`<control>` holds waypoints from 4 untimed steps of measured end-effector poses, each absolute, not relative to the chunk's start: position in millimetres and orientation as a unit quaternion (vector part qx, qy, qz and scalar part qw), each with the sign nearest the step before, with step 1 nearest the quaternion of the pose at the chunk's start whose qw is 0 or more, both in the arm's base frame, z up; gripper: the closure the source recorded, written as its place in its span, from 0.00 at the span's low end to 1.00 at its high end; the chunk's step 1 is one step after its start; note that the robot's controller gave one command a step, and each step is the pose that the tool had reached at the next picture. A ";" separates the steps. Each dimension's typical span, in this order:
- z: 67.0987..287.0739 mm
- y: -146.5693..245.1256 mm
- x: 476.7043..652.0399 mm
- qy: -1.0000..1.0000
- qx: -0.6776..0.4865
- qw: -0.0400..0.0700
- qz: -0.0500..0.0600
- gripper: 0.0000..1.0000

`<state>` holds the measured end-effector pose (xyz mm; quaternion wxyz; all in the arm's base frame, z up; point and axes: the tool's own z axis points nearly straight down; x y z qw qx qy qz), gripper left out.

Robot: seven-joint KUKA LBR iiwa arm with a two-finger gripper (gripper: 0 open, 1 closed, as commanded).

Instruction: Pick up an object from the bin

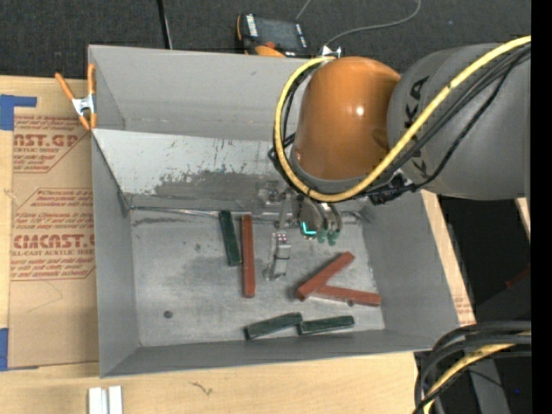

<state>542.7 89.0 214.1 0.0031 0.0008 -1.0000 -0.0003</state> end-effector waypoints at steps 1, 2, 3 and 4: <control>76.4 42.6 492.8 -0.994 0.108 0.003 0.000 0.00; 72.3 56.0 486.8 -0.999 0.043 -0.007 0.000 0.00; 69.6 56.3 482.9 -0.999 0.044 0.000 0.000 1.00; 236.3 51.9 504.2 -0.999 0.034 -0.005 0.000 1.00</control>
Offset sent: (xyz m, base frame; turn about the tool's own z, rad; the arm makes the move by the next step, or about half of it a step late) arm -0.0480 -0.0459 -0.1342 -0.2159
